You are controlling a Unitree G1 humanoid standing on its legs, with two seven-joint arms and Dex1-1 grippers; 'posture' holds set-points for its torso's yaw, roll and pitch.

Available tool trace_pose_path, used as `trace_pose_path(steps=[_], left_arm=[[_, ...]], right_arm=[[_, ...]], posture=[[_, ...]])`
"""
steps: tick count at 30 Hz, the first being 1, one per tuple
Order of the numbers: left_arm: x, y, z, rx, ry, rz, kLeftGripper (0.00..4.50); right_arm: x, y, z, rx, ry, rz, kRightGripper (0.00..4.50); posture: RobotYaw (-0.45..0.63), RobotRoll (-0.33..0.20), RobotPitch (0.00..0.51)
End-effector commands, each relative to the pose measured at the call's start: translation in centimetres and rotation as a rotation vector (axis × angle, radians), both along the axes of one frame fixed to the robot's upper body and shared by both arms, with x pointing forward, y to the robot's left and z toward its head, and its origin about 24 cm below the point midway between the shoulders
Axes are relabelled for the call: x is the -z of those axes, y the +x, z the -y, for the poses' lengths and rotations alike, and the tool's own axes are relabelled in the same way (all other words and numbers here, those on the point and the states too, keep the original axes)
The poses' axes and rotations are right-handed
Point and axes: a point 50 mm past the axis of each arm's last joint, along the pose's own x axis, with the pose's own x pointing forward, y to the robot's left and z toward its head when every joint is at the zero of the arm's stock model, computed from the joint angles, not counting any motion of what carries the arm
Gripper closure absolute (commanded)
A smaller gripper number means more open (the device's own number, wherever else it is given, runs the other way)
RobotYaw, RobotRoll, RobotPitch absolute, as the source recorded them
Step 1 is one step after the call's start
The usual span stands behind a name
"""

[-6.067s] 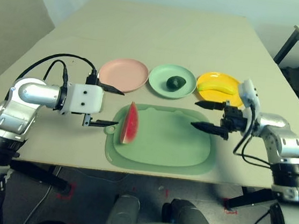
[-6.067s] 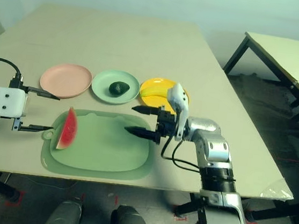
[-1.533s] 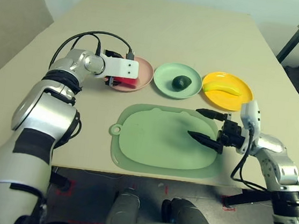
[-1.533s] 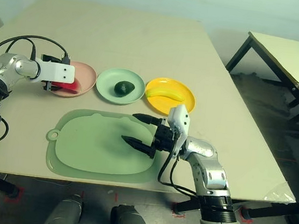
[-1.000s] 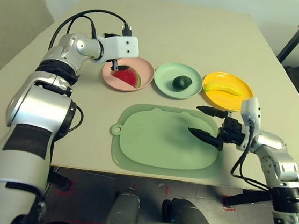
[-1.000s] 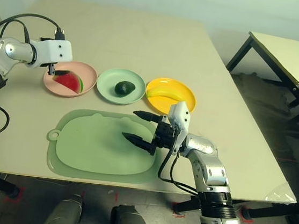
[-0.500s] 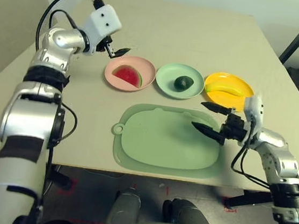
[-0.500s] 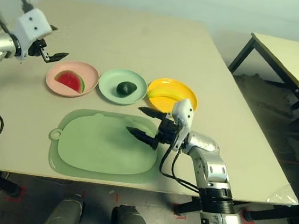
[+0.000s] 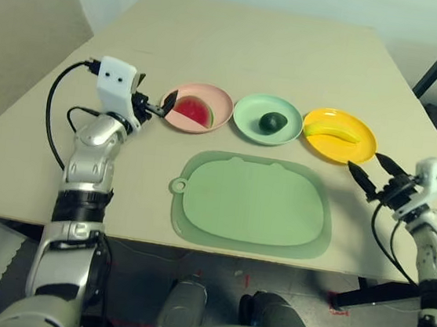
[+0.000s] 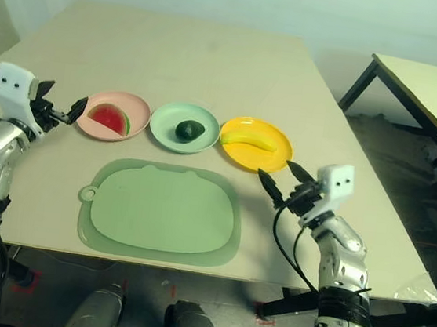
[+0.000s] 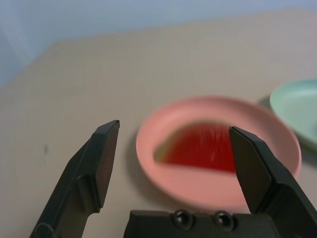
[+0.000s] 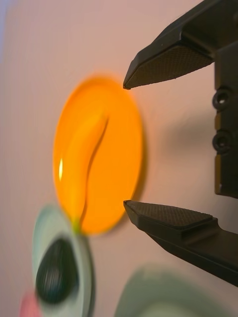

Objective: Place the fruits into color-matched plates.

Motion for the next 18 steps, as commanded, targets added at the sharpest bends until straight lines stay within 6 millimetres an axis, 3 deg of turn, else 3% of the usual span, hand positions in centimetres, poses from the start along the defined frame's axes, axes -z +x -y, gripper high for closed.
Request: trace_pose_path(steps=[1,6,10,18], left_arm=[[0.3,-0.7,-0.1,-0.034,-0.008,-0.015,0.03],[0.5,-1.2,-0.8,-0.077,-0.100,-0.025,0.03],[0.8,-1.7,-1.1,-0.061,-0.080,-0.035,0.03],[1.7,-2.6,-1.2,-0.060,-0.090,-0.069,0.03]], right_arm=[[0.6,-0.5,1.6,0.077,-0.014,-0.017,0.00],[0.7,-0.5,2.3,0.051,-0.082,-0.025,0.00],[0.6,-0.5,3.5,0.102,-0.076,-0.027,0.00],[0.5,-0.3,3.8,0.139,-0.046,0.001,0.00]], posture=[[0.12,0.000,0.116],[0.12,0.000,0.114],[0.12,0.000,0.114],[0.12,0.000,0.112]])
